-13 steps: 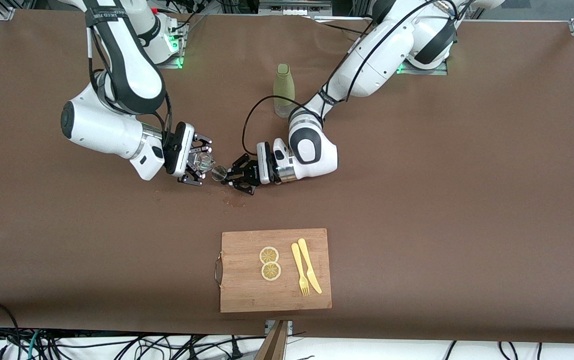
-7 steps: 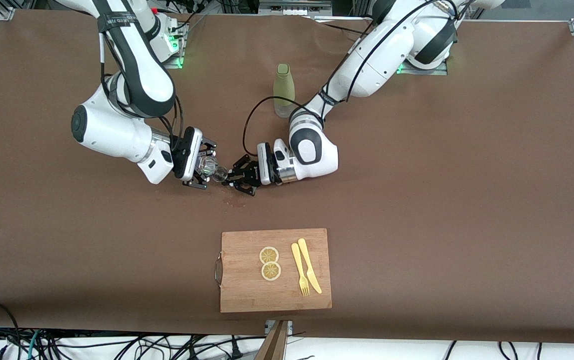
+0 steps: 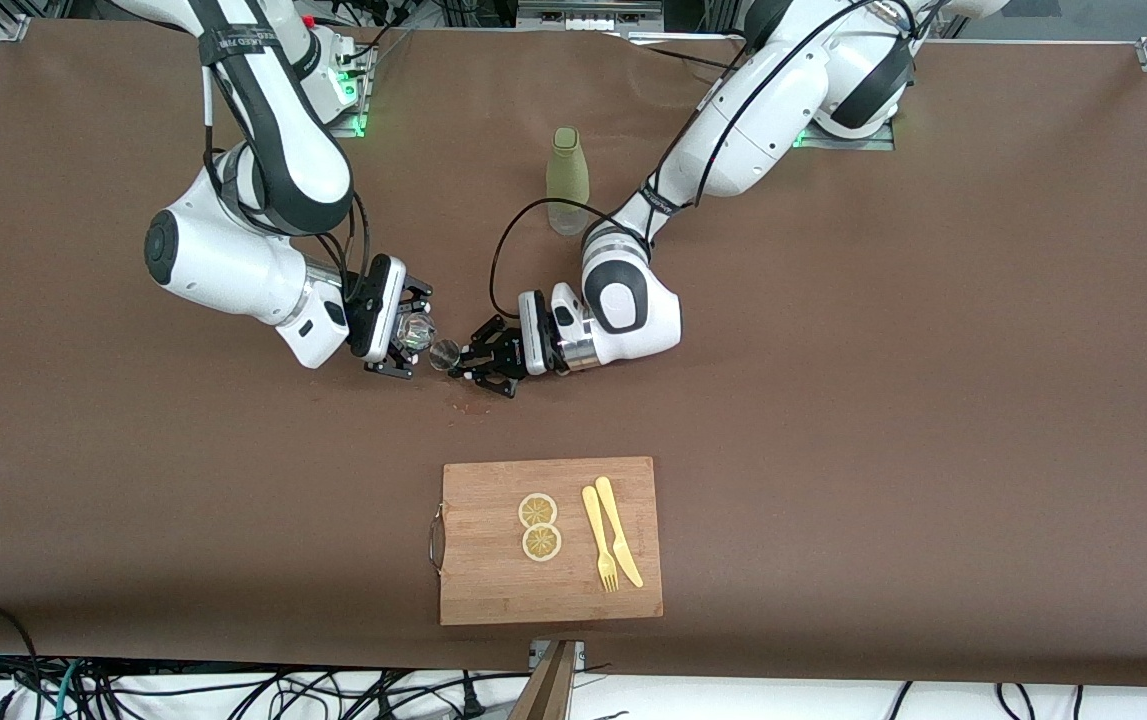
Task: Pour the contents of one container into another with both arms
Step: 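Tilt the glass with the right gripper to pour into the jigger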
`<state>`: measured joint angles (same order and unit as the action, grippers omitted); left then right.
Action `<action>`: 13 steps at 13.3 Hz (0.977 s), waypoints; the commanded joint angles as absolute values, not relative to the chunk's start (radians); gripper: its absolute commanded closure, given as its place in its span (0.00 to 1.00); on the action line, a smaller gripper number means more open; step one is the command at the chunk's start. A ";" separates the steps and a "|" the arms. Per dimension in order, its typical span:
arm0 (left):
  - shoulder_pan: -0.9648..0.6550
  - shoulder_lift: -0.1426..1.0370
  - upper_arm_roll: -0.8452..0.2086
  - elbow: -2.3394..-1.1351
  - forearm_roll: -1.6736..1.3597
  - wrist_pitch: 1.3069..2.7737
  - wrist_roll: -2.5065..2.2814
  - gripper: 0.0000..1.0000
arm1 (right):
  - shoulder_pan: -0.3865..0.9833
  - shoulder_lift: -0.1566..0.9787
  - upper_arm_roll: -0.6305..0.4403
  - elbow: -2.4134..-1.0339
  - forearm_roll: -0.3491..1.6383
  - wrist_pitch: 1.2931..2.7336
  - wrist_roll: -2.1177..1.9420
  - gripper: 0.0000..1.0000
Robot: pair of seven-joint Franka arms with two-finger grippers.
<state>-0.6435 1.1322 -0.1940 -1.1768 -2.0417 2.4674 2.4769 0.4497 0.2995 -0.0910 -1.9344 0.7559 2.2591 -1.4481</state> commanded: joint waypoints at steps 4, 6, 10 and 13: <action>-0.660 1.157 -0.187 -1.123 -2.072 2.487 2.484 1.00 | 0.459 0.301 -0.094 -1.919 0.719 2.264 -1.393 0.77; -0.660 1.157 -0.187 -1.123 -2.072 2.487 2.477 1.00 | 0.459 0.301 -0.094 -1.917 0.719 2.264 -1.391 0.77; -0.660 1.157 -0.187 -1.123 -2.072 2.487 2.477 1.00 | 0.459 0.301 -0.094 -1.916 0.721 2.264 -1.385 0.77; -0.661 1.157 -0.187 -1.123 -2.072 2.487 2.477 1.00 | 0.459 0.299 -0.092 -1.904 0.726 2.264 -1.367 0.77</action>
